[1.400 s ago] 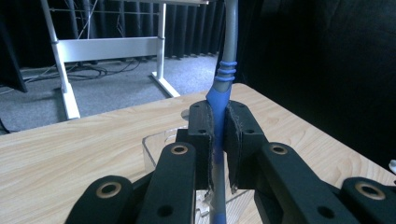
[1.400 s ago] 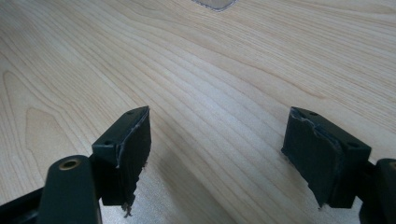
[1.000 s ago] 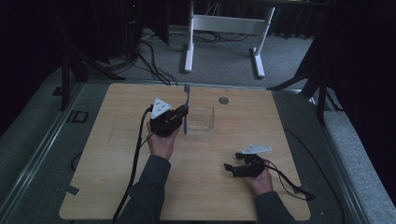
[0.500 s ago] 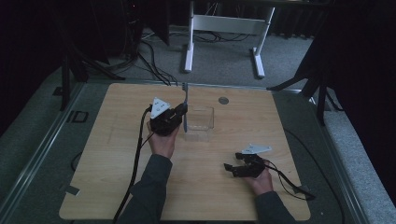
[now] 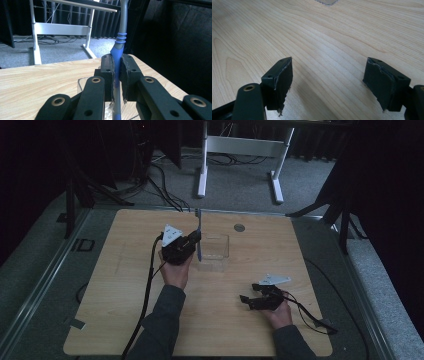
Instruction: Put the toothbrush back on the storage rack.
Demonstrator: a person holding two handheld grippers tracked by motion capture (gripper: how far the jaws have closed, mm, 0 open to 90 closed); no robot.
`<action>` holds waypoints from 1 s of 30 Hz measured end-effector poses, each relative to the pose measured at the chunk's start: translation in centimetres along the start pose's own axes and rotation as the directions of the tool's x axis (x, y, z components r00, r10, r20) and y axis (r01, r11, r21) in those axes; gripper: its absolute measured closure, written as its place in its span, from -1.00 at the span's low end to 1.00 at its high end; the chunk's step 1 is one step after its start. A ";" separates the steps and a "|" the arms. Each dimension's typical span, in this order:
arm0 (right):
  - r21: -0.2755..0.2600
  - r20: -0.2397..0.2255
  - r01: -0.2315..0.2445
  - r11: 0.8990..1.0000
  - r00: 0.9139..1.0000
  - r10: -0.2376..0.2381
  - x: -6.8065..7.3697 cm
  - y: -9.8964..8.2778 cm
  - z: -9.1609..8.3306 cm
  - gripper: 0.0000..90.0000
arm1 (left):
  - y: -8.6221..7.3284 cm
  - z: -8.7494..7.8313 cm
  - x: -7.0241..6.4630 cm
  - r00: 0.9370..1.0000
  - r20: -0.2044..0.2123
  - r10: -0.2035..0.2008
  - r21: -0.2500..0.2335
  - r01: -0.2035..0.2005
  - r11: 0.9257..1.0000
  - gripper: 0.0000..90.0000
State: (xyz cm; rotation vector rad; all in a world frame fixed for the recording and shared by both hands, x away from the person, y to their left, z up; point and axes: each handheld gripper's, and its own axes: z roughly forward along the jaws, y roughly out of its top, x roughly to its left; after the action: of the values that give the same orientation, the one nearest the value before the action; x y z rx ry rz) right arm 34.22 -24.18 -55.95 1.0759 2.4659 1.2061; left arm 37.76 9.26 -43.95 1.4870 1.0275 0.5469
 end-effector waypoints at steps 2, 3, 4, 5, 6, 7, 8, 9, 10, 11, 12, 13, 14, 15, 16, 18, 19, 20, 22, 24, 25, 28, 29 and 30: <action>0.000 0.000 0.000 1.000 1.000 0.000 0.0 0.0 0.0 -0.49 | 0.0 0.1 0.0 1.000 0.001 -0.003 0.000 0.003 1.000 0.81; 0.000 0.000 0.000 1.000 1.000 0.000 0.0 0.0 0.0 -0.49 | 0.0 0.1 0.0 1.000 0.001 -0.003 0.000 0.003 1.000 0.81; 0.000 0.000 0.000 1.000 1.000 0.000 0.0 0.0 0.0 -0.49 | -0.1 0.2 0.0 1.000 0.003 -0.009 -0.002 0.009 1.000 0.81; 0.000 0.000 0.000 1.000 1.000 0.000 0.0 0.0 0.0 -0.49 | -0.1 0.3 0.0 1.000 0.005 -0.014 0.000 0.014 1.000 0.81; 0.000 0.000 0.000 1.000 1.000 0.000 0.0 0.0 0.0 -0.49 | -0.1 0.3 0.0 1.000 0.005 -0.014 0.002 0.014 1.000 0.81; 0.000 0.000 0.000 1.000 1.000 0.000 0.0 0.0 0.0 -0.49 | -0.1 0.4 0.1 1.000 0.004 -0.014 0.002 0.014 1.000 0.81; 0.000 0.001 0.000 1.000 1.000 0.000 0.0 0.0 0.0 -0.49 | -0.2 0.4 0.1 1.000 0.004 -0.019 0.003 0.019 1.000 0.81; 0.000 0.001 0.001 1.000 1.000 -0.001 0.0 0.0 0.0 -0.49 | -0.2 0.5 0.2 1.000 0.005 -0.024 0.003 0.024 1.000 0.80; 0.000 0.001 0.000 1.000 1.000 0.000 0.0 0.0 0.0 -0.49 | -0.2 0.5 0.2 1.000 0.004 -0.024 0.004 0.024 1.000 0.81; 0.000 0.001 0.000 1.000 1.000 0.000 0.0 0.0 0.0 -0.49 | -0.2 0.6 0.2 1.000 0.003 -0.024 0.005 0.024 1.000 0.80; 0.000 0.001 0.000 1.000 1.000 0.000 0.0 0.0 0.0 -0.49 | -0.2 0.6 0.2 1.000 0.003 -0.026 0.005 0.026 1.000 0.80; 0.000 0.001 0.000 1.000 1.000 0.000 0.0 0.0 0.0 -0.49 | -0.1 0.7 0.2 1.000 0.004 -0.026 0.007 0.026 1.000 0.81; 0.000 0.001 0.000 1.000 1.000 0.000 0.0 0.0 0.0 -0.49 | -0.1 0.7 0.2 1.000 0.005 -0.027 0.008 0.027 1.000 0.81; 0.000 0.000 -0.001 1.000 1.000 0.001 0.0 0.0 0.0 -0.49 | -0.1 0.8 0.2 1.000 0.006 -0.026 0.008 0.026 1.000 0.81; 0.000 0.000 -0.001 1.000 1.000 0.001 0.0 0.0 0.0 -0.49 | -0.1 0.9 0.2 1.000 0.005 -0.027 0.007 0.027 1.000 0.81; 0.000 0.000 -0.001 1.000 1.000 0.001 0.0 0.0 0.0 -0.49 | 0.0 1.0 0.1 1.000 0.006 -0.025 0.010 0.025 1.000 0.81; 0.000 0.001 -0.001 1.000 1.000 0.001 0.0 0.0 0.0 -0.49 | 0.0 1.1 0.1 1.000 0.004 -0.027 0.009 0.027 1.000 0.80; 0.000 0.001 -0.001 1.000 1.000 0.001 0.0 0.0 0.0 -0.49 | 0.0 1.2 0.0 1.000 0.002 -0.025 0.010 0.025 1.000 0.80; 0.000 0.001 -0.002 1.000 1.000 0.002 0.0 0.0 0.0 -0.49 | 0.0 1.3 0.0 1.000 0.000 -0.022 0.010 0.022 1.000 0.80; 0.000 0.000 -0.002 1.000 1.000 0.002 0.0 0.0 0.0 -0.49 | 0.0 1.5 -0.1 1.000 0.000 -0.018 0.016 0.018 1.000 0.80; 0.000 0.000 -0.002 1.000 1.000 0.002 0.0 0.0 0.0 -0.49 | 0.0 1.6 -0.1 1.000 -0.002 -0.018 0.013 0.018 1.000 0.81; 0.000 0.000 -0.001 1.000 1.000 0.001 0.0 0.0 0.0 -0.49 | 0.0 1.8 -0.2 1.000 0.002 -0.021 0.016 0.021 1.000 0.81; 0.000 0.000 -0.001 1.000 1.000 0.001 0.0 0.0 0.0 -0.49 | 0.0 1.9 -0.2 1.000 0.000 -0.021 0.017 0.021 1.000 0.81; 0.000 0.000 -0.001 1.000 1.000 0.001 0.0 0.0 0.0 -0.49 | -0.1 2.0 -0.1 1.000 -0.001 -0.022 0.018 0.022 1.000 0.81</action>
State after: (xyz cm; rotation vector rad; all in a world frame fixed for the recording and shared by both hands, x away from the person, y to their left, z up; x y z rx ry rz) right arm 34.21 -24.18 -55.95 1.0775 2.4661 1.2063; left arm 39.29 8.09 -44.39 1.4900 1.0504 0.5234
